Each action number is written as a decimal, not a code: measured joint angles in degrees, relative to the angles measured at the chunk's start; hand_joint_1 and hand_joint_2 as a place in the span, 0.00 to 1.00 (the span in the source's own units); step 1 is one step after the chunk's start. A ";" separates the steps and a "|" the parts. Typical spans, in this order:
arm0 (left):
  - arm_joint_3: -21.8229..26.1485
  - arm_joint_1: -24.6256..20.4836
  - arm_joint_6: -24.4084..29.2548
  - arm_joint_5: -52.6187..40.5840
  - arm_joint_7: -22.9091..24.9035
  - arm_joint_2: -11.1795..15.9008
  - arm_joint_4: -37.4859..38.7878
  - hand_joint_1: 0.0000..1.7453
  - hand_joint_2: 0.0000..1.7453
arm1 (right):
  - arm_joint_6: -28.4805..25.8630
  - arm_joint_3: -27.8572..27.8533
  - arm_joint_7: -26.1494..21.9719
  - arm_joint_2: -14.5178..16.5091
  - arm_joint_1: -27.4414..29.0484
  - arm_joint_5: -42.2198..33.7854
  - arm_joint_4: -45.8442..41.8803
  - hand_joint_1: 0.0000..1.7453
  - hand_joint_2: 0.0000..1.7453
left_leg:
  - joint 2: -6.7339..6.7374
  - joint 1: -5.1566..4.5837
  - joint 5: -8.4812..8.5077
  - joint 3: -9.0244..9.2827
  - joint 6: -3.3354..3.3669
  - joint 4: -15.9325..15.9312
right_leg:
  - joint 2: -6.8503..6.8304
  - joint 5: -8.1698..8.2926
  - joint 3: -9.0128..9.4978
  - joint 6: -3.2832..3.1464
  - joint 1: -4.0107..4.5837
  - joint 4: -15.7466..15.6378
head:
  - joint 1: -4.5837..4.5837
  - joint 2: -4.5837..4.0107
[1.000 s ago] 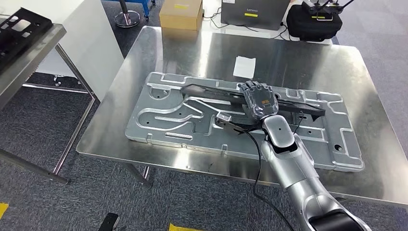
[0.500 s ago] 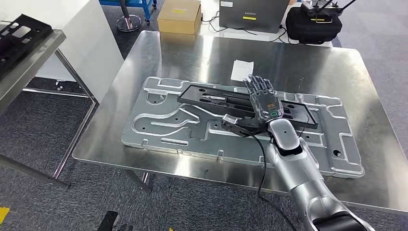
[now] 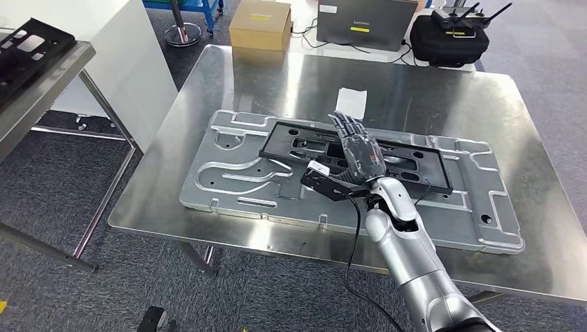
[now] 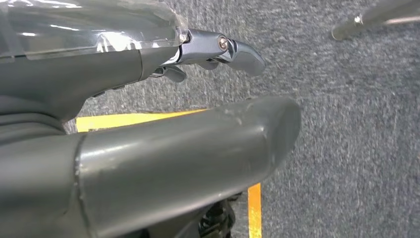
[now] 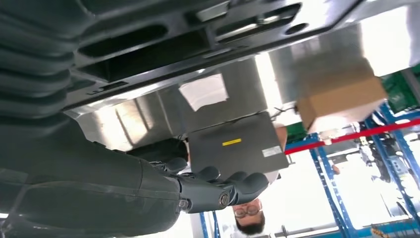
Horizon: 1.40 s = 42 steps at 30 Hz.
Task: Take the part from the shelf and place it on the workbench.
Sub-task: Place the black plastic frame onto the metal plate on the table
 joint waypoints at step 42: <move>13.51 6.55 3.96 9.10 -1.62 -0.74 0.01 0.00 0.00 | 26.10 -35.99 -23.56 14.33 50.95 -62.95 -49.14 0.00 0.00 | 0.62 -0.41 1.82 -1.60 -0.18 -0.03 | -0.75 -5.66 10.72 -0.04 0.38 -3.03 | 0.54 0.00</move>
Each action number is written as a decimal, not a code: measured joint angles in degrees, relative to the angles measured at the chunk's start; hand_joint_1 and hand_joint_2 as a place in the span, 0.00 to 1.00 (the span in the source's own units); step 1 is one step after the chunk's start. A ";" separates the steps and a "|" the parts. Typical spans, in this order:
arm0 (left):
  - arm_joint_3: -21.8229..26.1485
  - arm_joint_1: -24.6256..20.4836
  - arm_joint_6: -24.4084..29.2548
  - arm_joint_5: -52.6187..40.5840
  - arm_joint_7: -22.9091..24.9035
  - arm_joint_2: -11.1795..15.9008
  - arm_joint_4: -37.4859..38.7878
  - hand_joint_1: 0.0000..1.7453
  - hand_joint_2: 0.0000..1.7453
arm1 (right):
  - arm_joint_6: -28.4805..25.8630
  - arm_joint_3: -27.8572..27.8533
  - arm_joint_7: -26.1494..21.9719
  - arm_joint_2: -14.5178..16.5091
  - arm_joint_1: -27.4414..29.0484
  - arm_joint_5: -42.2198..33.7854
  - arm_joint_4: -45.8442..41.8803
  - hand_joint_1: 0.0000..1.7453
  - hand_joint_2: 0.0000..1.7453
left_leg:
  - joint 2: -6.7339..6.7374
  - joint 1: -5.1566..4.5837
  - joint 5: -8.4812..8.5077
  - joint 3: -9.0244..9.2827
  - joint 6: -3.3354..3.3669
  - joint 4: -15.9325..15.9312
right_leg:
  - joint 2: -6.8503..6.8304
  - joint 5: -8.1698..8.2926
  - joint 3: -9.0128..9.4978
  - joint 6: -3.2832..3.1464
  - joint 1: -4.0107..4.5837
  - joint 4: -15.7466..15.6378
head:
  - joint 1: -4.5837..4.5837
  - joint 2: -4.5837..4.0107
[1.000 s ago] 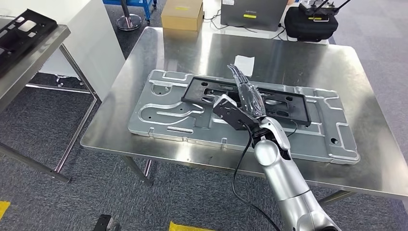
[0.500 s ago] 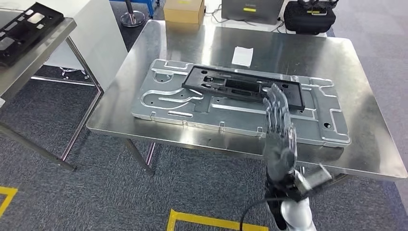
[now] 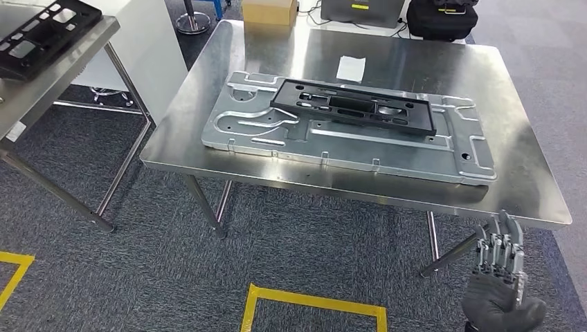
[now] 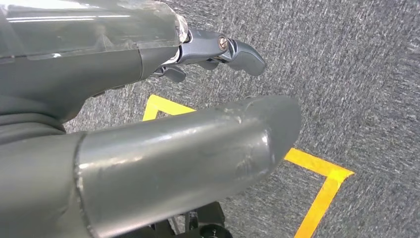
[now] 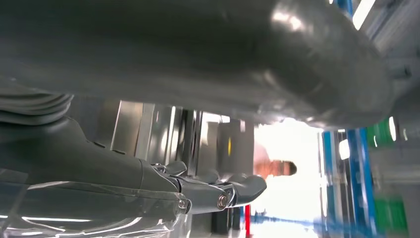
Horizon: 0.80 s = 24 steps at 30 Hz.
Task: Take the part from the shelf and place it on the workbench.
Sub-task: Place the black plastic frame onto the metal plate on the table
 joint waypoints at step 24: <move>3.44 -0.21 0.36 -2.08 -0.29 -0.25 0.00 0.00 0.00 | -17.77 -47.86 -5.73 -6.37 -19.54 40.54 76.51 0.00 0.00 | 0.48 0.33 -3.76 6.58 1.28 -3.10 | 0.09 -1.58 -15.06 1.86 -1.08 15.27 | -0.40 0.00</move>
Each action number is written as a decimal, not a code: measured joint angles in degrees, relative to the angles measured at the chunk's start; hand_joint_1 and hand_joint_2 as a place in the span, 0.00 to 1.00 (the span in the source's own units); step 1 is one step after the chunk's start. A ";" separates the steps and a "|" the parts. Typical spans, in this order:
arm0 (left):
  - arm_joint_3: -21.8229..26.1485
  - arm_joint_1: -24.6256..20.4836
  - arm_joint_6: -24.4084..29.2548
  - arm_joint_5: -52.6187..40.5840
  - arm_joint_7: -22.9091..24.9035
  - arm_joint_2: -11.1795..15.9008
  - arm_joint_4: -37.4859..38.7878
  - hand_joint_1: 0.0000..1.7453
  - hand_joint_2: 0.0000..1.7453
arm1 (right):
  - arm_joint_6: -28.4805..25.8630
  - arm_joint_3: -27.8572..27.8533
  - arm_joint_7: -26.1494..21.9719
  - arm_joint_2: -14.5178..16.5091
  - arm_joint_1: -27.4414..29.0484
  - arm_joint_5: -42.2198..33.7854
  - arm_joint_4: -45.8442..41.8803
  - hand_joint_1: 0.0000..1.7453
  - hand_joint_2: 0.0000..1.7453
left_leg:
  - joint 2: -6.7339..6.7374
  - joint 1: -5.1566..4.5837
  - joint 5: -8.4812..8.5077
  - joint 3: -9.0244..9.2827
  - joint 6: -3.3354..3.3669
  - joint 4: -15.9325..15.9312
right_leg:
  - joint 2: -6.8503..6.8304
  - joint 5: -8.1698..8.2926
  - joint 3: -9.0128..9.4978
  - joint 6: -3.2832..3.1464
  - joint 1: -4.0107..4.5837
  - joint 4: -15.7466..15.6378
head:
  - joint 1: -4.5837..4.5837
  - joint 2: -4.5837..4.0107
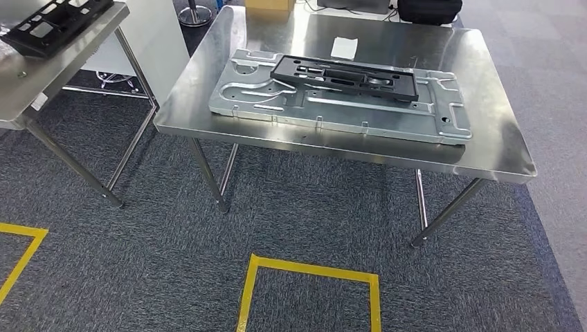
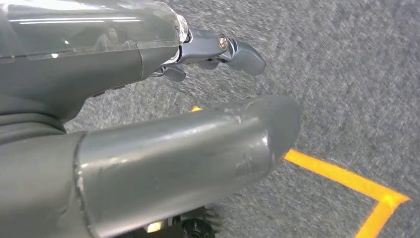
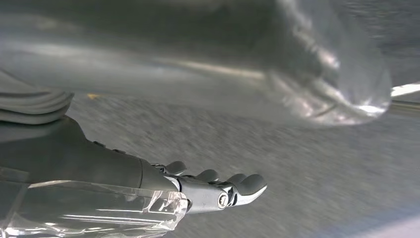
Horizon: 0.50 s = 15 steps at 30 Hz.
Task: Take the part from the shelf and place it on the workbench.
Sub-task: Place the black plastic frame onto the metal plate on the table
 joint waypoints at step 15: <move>0.46 0.20 -0.25 -1.87 0.05 -0.20 0.00 0.00 0.00 | -8.75 -3.77 19.62 -2.79 -2.64 3.51 17.76 0.00 0.00 | -0.12 0.75 -2.63 -6.72 -3.94 6.73 | 0.05 4.41 10.06 -2.14 -0.56 -14.72 | 0.28 0.00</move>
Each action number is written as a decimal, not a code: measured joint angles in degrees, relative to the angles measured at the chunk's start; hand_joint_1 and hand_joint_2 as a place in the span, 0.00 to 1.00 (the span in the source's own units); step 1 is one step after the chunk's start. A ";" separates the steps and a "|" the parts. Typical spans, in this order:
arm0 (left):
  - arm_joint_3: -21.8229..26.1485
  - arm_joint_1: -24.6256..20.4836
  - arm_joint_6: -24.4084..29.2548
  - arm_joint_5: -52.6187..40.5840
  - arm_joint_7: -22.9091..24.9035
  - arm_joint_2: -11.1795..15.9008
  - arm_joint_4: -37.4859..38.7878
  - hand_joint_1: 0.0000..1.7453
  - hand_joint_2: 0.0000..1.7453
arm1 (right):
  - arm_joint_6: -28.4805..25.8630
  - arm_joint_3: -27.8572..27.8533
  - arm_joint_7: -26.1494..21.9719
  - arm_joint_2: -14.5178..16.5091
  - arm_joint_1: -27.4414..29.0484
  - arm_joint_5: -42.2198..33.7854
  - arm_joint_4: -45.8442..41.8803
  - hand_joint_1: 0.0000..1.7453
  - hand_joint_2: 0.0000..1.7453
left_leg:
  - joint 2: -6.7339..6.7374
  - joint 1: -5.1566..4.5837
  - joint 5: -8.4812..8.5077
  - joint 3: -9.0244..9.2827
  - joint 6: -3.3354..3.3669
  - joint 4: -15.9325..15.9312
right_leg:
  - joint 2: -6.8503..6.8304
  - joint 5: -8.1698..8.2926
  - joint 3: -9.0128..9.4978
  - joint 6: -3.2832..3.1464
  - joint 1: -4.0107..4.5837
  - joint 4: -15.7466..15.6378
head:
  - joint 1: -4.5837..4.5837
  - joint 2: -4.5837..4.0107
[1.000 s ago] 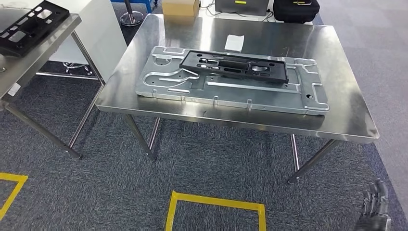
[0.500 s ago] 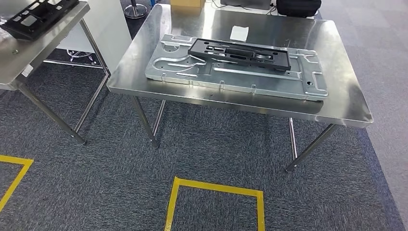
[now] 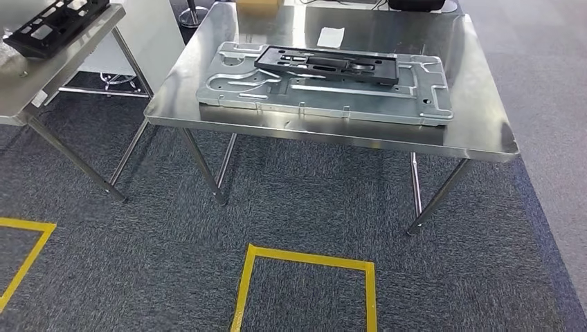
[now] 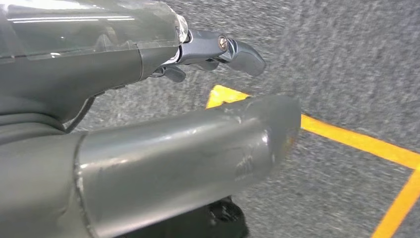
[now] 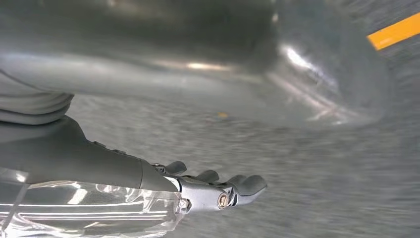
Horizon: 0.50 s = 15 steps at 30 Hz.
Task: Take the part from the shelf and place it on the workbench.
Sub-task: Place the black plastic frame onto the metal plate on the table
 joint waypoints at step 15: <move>0.52 -0.27 -0.60 -1.03 -0.60 -0.93 -0.04 0.00 0.00 | -0.02 -2.32 8.24 -0.59 -0.29 1.32 5.98 0.00 0.00 | 0.32 -1.57 0.12 10.18 4.78 -7.94 | 0.04 -1.20 -8.53 1.30 1.54 6.35 | -0.21 0.00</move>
